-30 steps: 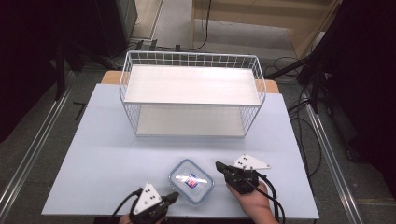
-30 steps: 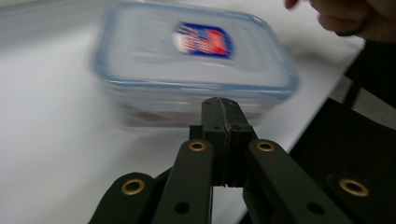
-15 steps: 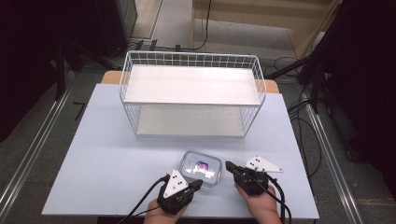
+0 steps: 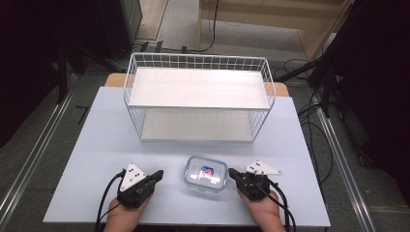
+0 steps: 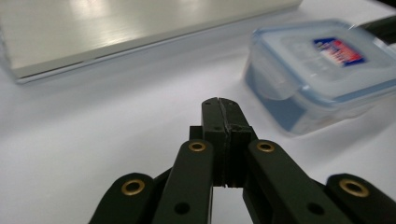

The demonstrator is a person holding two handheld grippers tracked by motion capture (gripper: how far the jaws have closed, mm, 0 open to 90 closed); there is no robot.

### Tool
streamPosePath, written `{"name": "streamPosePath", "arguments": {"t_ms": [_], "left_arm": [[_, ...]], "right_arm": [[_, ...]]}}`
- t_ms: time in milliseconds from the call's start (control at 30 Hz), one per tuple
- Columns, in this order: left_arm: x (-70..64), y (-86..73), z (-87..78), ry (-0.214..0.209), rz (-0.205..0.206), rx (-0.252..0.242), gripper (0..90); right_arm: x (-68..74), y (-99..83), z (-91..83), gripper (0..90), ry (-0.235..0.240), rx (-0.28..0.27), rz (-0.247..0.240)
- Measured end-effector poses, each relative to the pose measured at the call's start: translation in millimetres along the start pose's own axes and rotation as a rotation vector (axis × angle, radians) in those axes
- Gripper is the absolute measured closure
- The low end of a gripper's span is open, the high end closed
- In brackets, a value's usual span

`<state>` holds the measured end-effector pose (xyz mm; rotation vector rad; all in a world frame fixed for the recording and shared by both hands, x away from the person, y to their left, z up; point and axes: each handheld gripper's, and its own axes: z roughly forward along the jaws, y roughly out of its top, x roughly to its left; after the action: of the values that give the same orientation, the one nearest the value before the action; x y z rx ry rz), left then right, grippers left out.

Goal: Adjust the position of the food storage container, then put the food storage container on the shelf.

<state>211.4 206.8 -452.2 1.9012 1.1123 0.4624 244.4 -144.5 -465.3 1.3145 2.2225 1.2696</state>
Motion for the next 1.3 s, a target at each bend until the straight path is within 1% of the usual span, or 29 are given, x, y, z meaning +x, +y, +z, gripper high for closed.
{"name": "streamPosePath", "arguments": {"t_ms": [67, 100, 133, 200, 267, 300, 333, 367, 400, 433, 467, 500, 533, 600, 667, 700, 733, 800, 833, 900, 933, 967, 1000, 1033, 1100, 1133, 1167, 1267, 1300], "left_arm": [[4.5, 0.3, 3.3, 0.006, -0.008, 0.019, 90.0], [4.5, 0.3, 3.3, 0.006, -0.008, 0.019, 90.0], [4.7, -0.1, 8.9, 0.006, -0.008, 0.03, 90.0], [3.1, -0.8, 15.3, 0.002, -0.009, 0.05, 90.0], [2.2, -1.2, 17.1, -0.001, -0.011, 0.049, 90.0], [1.3, -1.3, 17.8, -0.012, -0.015, 0.056, 90.0], [-0.1, -1.5, 18.3, -0.03, -0.017, 0.069, 90.0], [-2.3, -1.8, 19.1, -0.041, -0.019, 0.07, 90.0], [-5.6, -1.8, 19.9, -0.053, -0.011, 0.075, 90.0], [-5.6, -1.8, 19.9, -0.053, -0.011, 0.075, 90.0], [-9.6, -2.1, 21.4, -0.058, -0.008, 0.074, 90.0], [-11.7, -2.2, 22.3, -0.069, -0.011, 0.079, 90.0], [-14.7, -2.6, 24.0, -0.081, -0.007, 0.087, 90.0], [-16.4, -3.1, 24.2, -0.079, -0.007, 0.09, 90.0], [-16.5, -4.8, 23.7, -0.08, -0.027, 0.08, 90.0], [-14.4, -4.7, 21.6, -0.073, -0.029, 0.087, 90.0], [-9.2, -4.2, 16.4, -0.062, -0.041, 0.072, 90.0], [-6.5, -3.5, 13.5, -0.059, -0.038, 0.063, 89.6], [-1.2, -1.7, 8.4, -0.05, -0.045, 0.053, 82.1], [0.5, -1.0, 7.1, -0.046, -0.054, 0.046, 75.6], [4.4, 1.7, 4.4, -0.03, -0.073, 0.024, 71.4], [4.4, 1.7, 4.4, -0.03, -0.073, 0.024, 66.9], [5.3, 2.8, 3.8, -0.024, -0.078, 0.015, 66.9], [6.0, 4.6, 2.3, -0.024, -0.093, 0.0, 56.7], [5.1, 7.3, 2.7, -0.024, -0.094, -0.006, 50.8], [5.1, 7.3, 2.7, -0.024, -0.094, -0.006, 48.2], [4.6, 9.6, 3.4, -0.029, -0.106, -0.021, 45.0], [2.6, 13.1, 6.0, -0.027, -0.11, -0.022, 41.2], [1.9, 13.5, 7.9, -0.041, -0.12, -0.02, 39.5]], "right_arm": [[3.0, 3.5, 6.3, 90.0, 0.009, -0.003, -0.001], [3.0, 3.5, 6.3, 90.0, 0.009, -0.003, -0.001], [9.5, 9.0, 16.8, 90.0, 0.022, 0.0, -0.016], [16.4, 12.4, 25.1, 90.0, 0.042, 0.005, -0.029], [19.3, 13.1, 27.2, 90.0, 0.049, 0.009, -0.04], [21.0, 13.8, 27.0, 90.0, 0.049, 0.007, -0.043], [18.9, 14.7, 21.4, 90.0, 0.051, -0.009, -0.04], [17.2, 14.8, 18.6, 90.0, 0.048, -0.014, -0.035], [14.7, 14.5, 14.9, 90.0, 0.046, -0.023, -0.025], [14.7, 14.5, 14.9, 90.0, 0.046, -0.023, -0.025], [11.5, 13.4, 10.9, 90.0, 0.045, -0.031, -0.02], [9.7, 11.9, 7.6, 90.0, 0.044, -0.029, -0.014], [8.2, 9.2, 4.9, 90.0, 0.042, -0.028, -0.021], [7.8, 7.7, 3.5, 90.0, 0.039, -0.024, -0.026], [5.8, 5.0, 0.0, 90.0, 0.037, -0.019, -0.022], [4.8, 4.1, -2.0, 90.0, 0.038, -0.022, -0.014], [2.9, 4.0, -6.7, 89.3, 0.04, -0.032, 0.001], [2.5, 4.7, -8.8, 88.7, 0.041, -0.039, 0.007], [2.2, 6.4, -12.0, 84.4, 0.049, -0.055, 0.02], [2.1, 7.2, -13.7, 78.7, 0.062, -0.061, 0.032], [2.0, 7.6, -14.2, 74.8, 0.076, -0.065, 0.041], [2.0, 7.8, -14.4, 69.6, 0.09, -0.07, 0.049], [2.0, 7.8, -14.4, 69.6, 0.09, -0.07, 0.049], [2.1, 8.5, -14.2, 61.4, 0.111, -0.07, 0.068], [1.9, 9.6, -13.8, 55.6, 0.134, -0.076, 0.087], [1.9, 9.6, -13.8, 55.6, 0.134, -0.076, 0.087], [3.3, 10.5, -12.9, 48.7, 0.138, -0.076, 0.1], [5.0, 12.3, -9.5, 41.7, 0.147, -0.078, 0.118], [5.5, 13.0, -7.7, 39.6, 0.151, -0.081, 0.125]]}}
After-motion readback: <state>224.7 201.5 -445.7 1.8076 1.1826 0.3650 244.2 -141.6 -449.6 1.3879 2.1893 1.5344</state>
